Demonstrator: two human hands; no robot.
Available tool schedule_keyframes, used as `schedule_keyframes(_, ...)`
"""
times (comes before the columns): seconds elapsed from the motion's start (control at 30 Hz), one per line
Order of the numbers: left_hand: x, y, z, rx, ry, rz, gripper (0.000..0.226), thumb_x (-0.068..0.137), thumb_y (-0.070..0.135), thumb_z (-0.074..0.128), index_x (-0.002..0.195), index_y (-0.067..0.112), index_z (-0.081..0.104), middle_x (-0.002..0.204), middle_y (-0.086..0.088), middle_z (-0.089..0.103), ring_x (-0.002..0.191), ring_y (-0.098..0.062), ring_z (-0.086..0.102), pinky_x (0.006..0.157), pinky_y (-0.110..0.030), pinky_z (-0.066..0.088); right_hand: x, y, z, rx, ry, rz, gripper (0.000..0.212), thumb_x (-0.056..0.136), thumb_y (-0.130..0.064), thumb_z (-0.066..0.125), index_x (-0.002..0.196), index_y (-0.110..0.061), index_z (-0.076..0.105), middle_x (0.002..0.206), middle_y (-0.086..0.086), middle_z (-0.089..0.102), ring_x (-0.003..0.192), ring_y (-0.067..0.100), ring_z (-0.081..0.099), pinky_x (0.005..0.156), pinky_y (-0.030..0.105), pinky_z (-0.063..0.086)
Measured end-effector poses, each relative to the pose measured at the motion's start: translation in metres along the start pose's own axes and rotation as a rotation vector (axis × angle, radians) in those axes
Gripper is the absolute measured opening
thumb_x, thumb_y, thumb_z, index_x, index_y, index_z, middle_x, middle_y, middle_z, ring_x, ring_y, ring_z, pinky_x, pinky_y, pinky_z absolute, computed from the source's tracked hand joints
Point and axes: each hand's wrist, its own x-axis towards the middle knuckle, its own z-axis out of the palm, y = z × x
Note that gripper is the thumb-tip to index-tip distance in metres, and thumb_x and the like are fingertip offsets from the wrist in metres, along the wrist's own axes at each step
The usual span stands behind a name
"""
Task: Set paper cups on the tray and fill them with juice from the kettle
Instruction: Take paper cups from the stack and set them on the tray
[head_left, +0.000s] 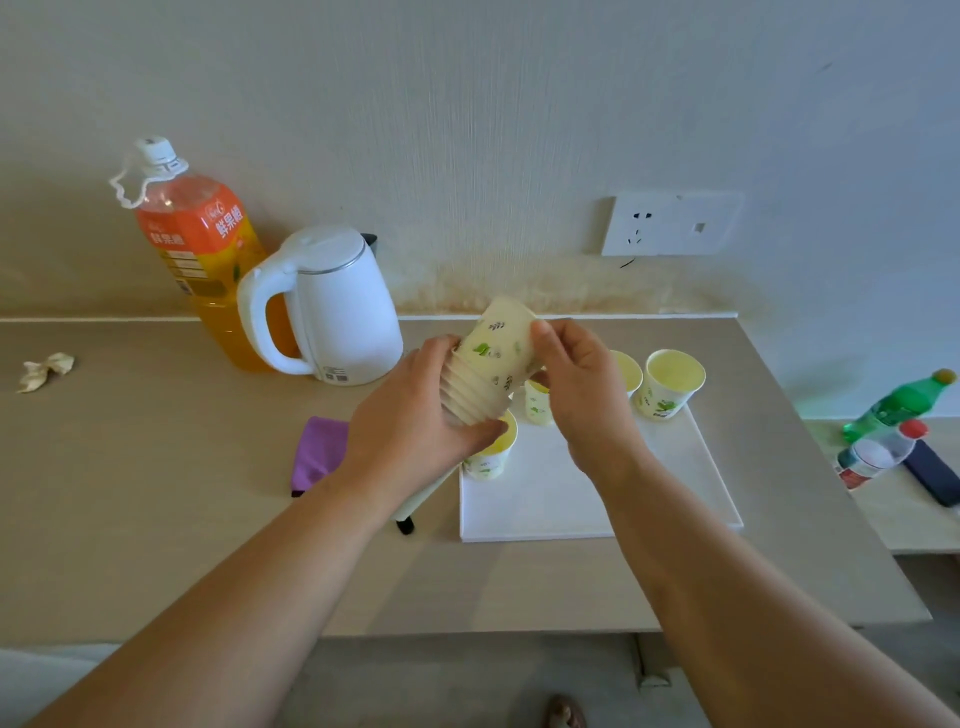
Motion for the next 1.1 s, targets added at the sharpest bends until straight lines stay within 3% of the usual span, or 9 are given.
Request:
schedule_keyframes(0.1,-0.001,-0.002,0.003,-0.064,-0.005,0.01,0.074,0.064,0.043,0.082,0.127,0.032,0.046,0.113,0.009,0.057,0.099,-0.011,0.056,0.082,-0.034,0.047,0.005,0.0,-0.008,-0.004,-0.027,-0.046,0.006,0.092,-0.03,0.06,0.089,-0.025,0.062,0.099,0.002,0.067,0.094,0.015,0.062,0.092,0.04,0.051)
schedule_keyframes(0.23,0.003,-0.001,0.004,-0.098,0.007,0.027,0.071,0.063,0.041,0.084,0.124,0.032,0.048,0.111,0.011,0.058,0.098,-0.009,0.055,0.081,-0.029,0.045,0.012,0.009,-0.012,0.238,-0.036,0.143,0.073,0.066,-0.037,0.082,0.127,-0.018,0.047,0.13,0.002,0.055,0.117,0.014,0.055,0.099,0.032,0.046)
schedule_keyframes(0.37,0.006,0.002,0.007,-0.097,-0.04,0.048,0.074,0.064,0.042,0.084,0.127,0.031,0.046,0.113,0.011,0.057,0.101,-0.01,0.055,0.084,-0.032,0.047,0.009,0.004,-0.017,0.508,-0.34,0.355,0.043,0.073,-0.036,0.064,0.109,-0.011,0.064,0.107,0.007,0.07,0.1,0.021,0.066,0.09,0.032,0.052)
schedule_keyframes(0.5,0.01,0.0,0.006,-0.13,-0.025,-0.005,0.08,0.065,0.042,0.083,0.134,0.029,0.043,0.113,0.011,0.051,0.102,-0.009,0.05,0.084,-0.025,0.04,0.015,0.01,-0.035,0.552,-0.191,0.196,0.039,0.078,-0.03,0.065,0.114,-0.015,0.06,0.106,0.004,0.069,0.099,0.018,0.067,0.088,0.035,0.053)
schedule_keyframes(0.6,0.011,-0.007,0.004,-0.187,-0.032,-0.061,0.079,0.067,0.042,0.082,0.134,0.029,0.043,0.111,0.009,0.049,0.101,-0.01,0.049,0.079,-0.022,0.038,0.017,0.026,-0.059,0.416,-0.048,0.104,0.036,0.078,-0.022,0.071,0.112,-0.018,0.058,0.104,0.001,0.068,0.098,0.014,0.067,0.079,0.03,0.055)
schedule_keyframes(0.7,0.01,-0.014,0.006,-0.204,-0.058,-0.1,0.076,0.067,0.041,0.082,0.132,0.03,0.044,0.108,0.012,0.049,0.1,-0.008,0.048,0.072,-0.008,0.035,0.01,0.067,-0.075,0.173,-0.001,0.112,0.055,0.07,-0.019,0.077,0.119,-0.013,0.054,0.109,0.006,0.067,0.102,0.016,0.064,0.083,0.025,0.053)
schedule_keyframes(0.8,0.009,-0.017,0.009,-0.207,-0.061,-0.124,0.075,0.067,0.039,0.083,0.131,0.031,0.046,0.098,0.024,0.045,0.097,-0.006,0.047,0.069,-0.004,0.033,0.006,0.112,-0.077,-0.022,-0.025,0.185,0.065,0.069,-0.013,0.083,0.123,-0.017,0.048,0.115,0.003,0.062,0.11,0.02,0.058,0.09,0.032,0.05)
schedule_keyframes(0.97,0.01,-0.022,0.01,-0.202,-0.085,-0.126,0.075,0.066,0.04,0.083,0.13,0.032,0.045,0.1,0.025,0.045,0.101,-0.007,0.049,0.073,-0.011,0.035,0.006,0.146,-0.061,-0.092,-0.118,0.248,0.066,0.068,-0.002,0.082,0.119,-0.023,0.043,0.112,-0.006,0.057,0.106,0.014,0.056,0.083,0.02,0.046)
schedule_keyframes(1.1,0.008,-0.029,0.008,-0.185,-0.112,-0.131,0.074,0.065,0.039,0.084,0.129,0.033,0.046,0.103,0.024,0.047,0.104,-0.008,0.05,0.081,-0.021,0.036,0.011,0.161,-0.053,-0.171,-0.144,0.212,0.072,0.066,-0.007,0.085,0.121,-0.025,0.042,0.116,-0.006,0.056,0.111,0.017,0.053,0.094,0.034,0.046)
